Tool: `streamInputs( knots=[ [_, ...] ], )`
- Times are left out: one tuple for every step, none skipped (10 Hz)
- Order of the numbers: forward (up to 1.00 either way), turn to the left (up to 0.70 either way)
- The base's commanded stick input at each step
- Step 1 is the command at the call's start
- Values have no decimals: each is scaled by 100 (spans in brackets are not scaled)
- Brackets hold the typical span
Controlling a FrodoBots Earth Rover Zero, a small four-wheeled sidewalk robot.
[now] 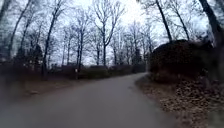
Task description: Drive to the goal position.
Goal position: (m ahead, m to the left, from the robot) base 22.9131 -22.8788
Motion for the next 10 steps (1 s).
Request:
streamInputs(
  knots=[
    [100,0],
    [100,0],
    [100,0],
    [100,0],
    [100,0],
    [100,0],
    [100,0],
    [100,0],
    [100,0],
    [100,0]
  ],
)
